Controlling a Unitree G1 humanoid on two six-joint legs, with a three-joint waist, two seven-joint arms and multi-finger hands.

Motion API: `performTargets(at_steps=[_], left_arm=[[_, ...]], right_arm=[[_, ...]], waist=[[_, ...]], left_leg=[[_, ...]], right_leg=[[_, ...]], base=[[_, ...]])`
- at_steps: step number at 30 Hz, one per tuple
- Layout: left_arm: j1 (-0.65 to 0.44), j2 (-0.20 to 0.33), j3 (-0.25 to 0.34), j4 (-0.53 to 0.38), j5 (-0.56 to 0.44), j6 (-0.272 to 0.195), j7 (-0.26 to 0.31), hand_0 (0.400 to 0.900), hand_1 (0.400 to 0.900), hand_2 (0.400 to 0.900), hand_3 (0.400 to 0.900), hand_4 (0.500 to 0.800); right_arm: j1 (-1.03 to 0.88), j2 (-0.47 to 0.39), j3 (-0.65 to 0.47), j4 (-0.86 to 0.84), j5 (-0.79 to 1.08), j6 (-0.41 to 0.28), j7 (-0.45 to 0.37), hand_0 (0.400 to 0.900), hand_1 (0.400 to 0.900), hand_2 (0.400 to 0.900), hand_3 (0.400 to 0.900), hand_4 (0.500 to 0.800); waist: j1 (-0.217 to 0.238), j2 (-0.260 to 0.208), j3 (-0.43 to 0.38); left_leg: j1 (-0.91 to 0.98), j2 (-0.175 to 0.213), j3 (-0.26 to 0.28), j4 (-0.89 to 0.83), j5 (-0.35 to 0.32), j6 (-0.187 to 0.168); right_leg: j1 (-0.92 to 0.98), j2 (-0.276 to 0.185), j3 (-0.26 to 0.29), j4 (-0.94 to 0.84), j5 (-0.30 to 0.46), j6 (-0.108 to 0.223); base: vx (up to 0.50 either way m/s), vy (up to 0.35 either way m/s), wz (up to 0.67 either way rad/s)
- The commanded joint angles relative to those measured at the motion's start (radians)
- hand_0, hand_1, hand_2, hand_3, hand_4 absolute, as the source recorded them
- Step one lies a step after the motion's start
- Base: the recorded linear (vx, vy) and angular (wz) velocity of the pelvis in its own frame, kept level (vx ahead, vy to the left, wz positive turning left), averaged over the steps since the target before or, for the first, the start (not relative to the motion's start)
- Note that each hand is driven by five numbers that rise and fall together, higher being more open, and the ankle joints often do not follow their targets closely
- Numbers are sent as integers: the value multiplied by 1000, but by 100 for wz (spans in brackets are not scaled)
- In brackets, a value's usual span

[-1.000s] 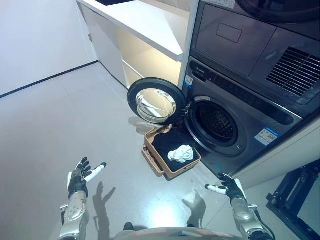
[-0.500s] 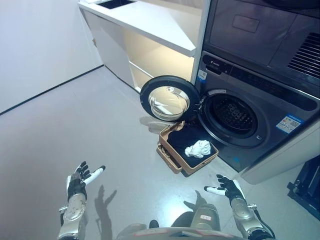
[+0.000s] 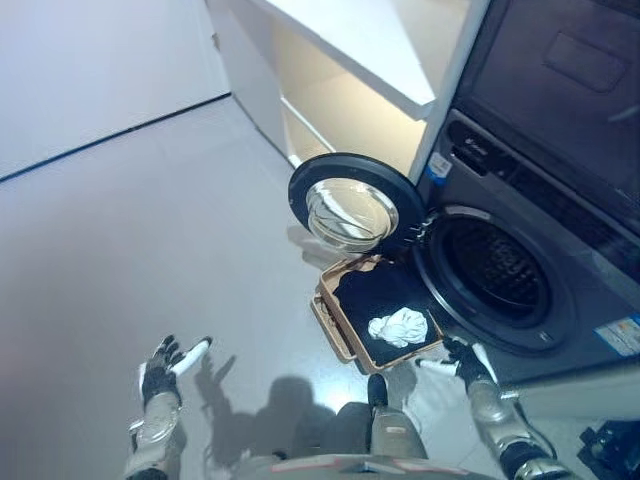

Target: Put the clothes in the basket into the washing machine.

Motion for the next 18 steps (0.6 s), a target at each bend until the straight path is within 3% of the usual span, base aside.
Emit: performTargets(at_steps=[1,5,10,11,13,14,16,17,18], left_arm=[[-165,129,15,-41,-58,-117,44,900,900,900,900,800],[-253,129,-31,-12,-81,-122,57,900,900,900,900,800],[-280,120,-68,-46,-74,-120,60,900,900,900,900,800],[-284,122,-70,-64,-76,-119,57,900,900,900,900,800],[-285,127,-66,-56,-74,-115,58,900,900,900,900,800],[-281,127,-67,-55,-69,-115,56,900,900,900,900,800],[-275,124,-66,-59,-68,-114,54,900,900,900,900,800],[-270,109,-72,-47,-69,-111,54,900,900,900,900,800],[-270,102,-77,-32,-72,-110,55,900,900,900,900,800]], right_arm=[[-156,-99,-10,-39,30,-63,-80,900,900,900,900,800],[-248,-159,15,19,24,-63,-107,900,900,900,900,800],[-287,-188,50,98,-14,-45,-95,900,900,900,900,800],[-281,-171,54,111,-14,-46,-96,900,900,900,900,800],[-271,-153,54,125,0,-48,-99,900,900,900,900,800],[-265,-145,56,138,6,-51,-100,900,900,900,900,800],[-260,-140,56,143,9,-53,-103,900,900,900,900,800],[-261,-127,59,171,16,-51,-111,900,900,900,900,800],[-266,-123,58,189,22,-50,-116,900,900,900,900,800]], waist=[[-22,-65,1],[-26,-35,6],[-21,0,9],[-16,7,6],[-11,-1,4],[-1,-12,11],[4,-28,14],[30,-57,37],[32,-66,46]], left_leg=[[37,27,-16,164,-51,1],[60,63,-9,67,-2,-30],[50,76,-14,73,89,-36],[37,99,-22,97,216,-42],[-4,120,-40,183,329,-29],[-65,112,-65,306,361,-17],[-123,87,-76,399,364,1],[-223,37,-84,460,340,27],[-283,59,-61,438,325,37]], right_leg=[[-132,-97,91,86,72,110],[-168,-107,52,98,43,107],[-187,-85,66,140,-1,83],[-174,-44,69,151,-44,52],[-130,3,69,136,-71,14],[-90,30,73,121,-85,-11],[-62,44,75,101,-90,-30],[-4,56,83,65,-90,-44],[25,54,82,44,-89,-41]], base=[[4,-139,80],[66,-121,28],[97,-126,-5],[140,-259,-5],[194,-383,-5],[189,-415,-4],[129,-327,-3],[120,-298,-2],[179,-324,-11]])
